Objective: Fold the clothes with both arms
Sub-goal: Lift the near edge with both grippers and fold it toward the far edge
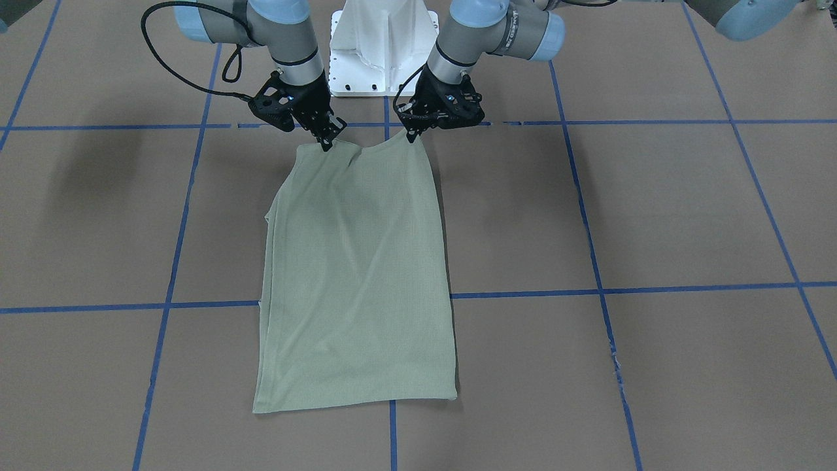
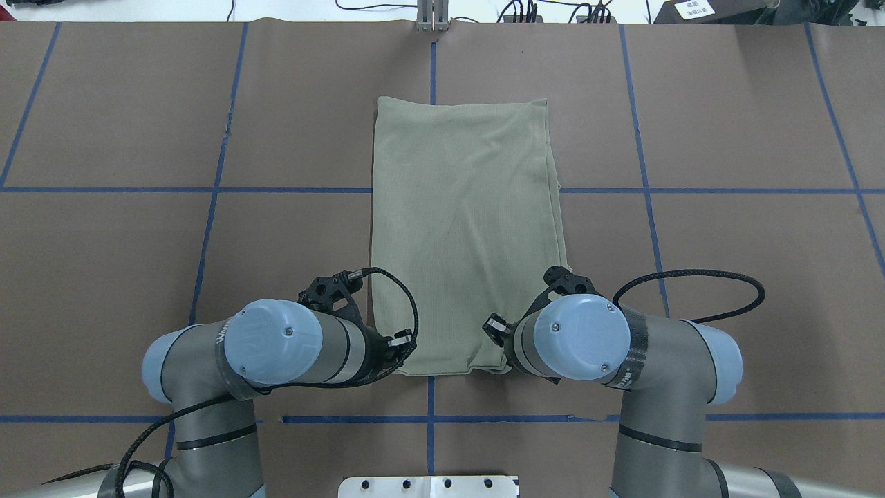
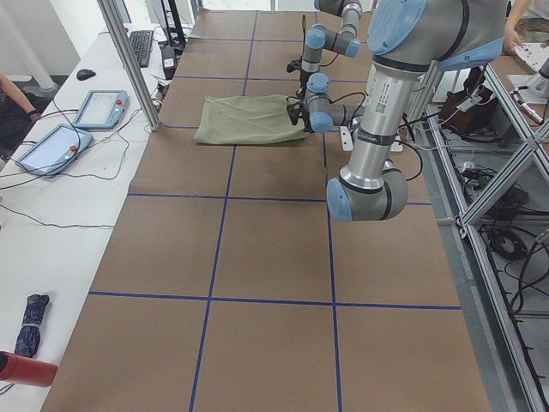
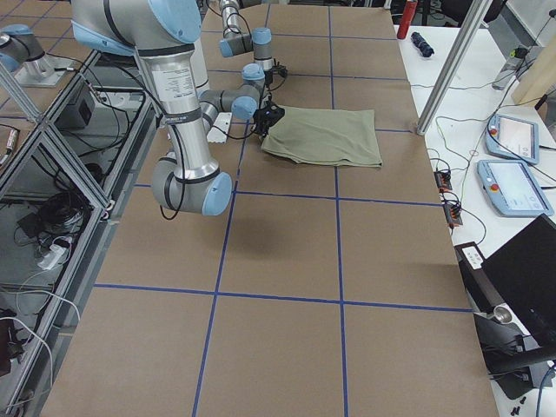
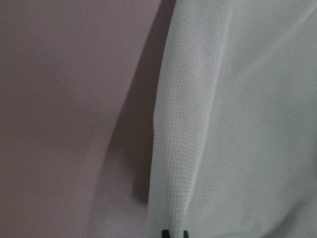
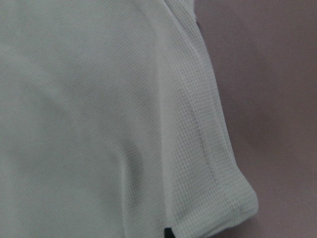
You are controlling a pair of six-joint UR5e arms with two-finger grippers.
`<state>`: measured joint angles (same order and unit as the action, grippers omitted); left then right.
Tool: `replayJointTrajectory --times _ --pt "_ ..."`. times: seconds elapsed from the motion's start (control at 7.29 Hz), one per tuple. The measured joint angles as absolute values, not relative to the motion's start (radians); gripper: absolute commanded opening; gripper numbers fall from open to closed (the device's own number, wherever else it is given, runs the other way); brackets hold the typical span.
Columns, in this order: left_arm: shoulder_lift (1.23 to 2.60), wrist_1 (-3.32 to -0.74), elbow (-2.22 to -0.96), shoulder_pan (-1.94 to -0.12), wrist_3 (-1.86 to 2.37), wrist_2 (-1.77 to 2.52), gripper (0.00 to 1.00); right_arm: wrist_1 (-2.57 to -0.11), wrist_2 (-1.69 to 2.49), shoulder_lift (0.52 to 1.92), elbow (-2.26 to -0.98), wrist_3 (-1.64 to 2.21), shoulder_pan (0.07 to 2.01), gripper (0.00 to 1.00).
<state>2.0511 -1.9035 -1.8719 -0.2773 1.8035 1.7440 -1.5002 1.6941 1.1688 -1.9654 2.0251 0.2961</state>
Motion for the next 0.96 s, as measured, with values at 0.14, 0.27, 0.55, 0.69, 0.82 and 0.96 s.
replayJointTrajectory --times 0.14,0.27,0.55,0.69,0.82,0.96 --pt "2.049 -1.842 -1.935 -0.253 1.804 1.743 0.00 -1.501 1.707 1.175 -2.000 2.025 0.298 0.00" --pt "2.046 -1.778 -1.998 -0.222 1.805 1.740 0.00 -1.503 1.724 1.181 -2.042 2.025 0.295 0.00" --pt "2.007 -1.644 -2.153 -0.176 1.805 1.737 0.00 -1.509 1.778 1.202 -2.130 2.026 0.268 0.00" --pt "1.979 -1.585 -2.230 -0.168 1.805 1.738 0.00 -1.510 1.815 1.216 -2.171 2.026 0.260 0.00" --pt "1.966 -1.542 -2.269 -0.167 1.804 1.740 0.00 -1.510 1.843 1.222 -2.194 2.026 0.261 0.00" --pt "1.969 -1.525 -2.270 -0.168 1.802 1.740 0.00 -1.509 1.851 1.219 -2.194 2.024 0.272 0.00"
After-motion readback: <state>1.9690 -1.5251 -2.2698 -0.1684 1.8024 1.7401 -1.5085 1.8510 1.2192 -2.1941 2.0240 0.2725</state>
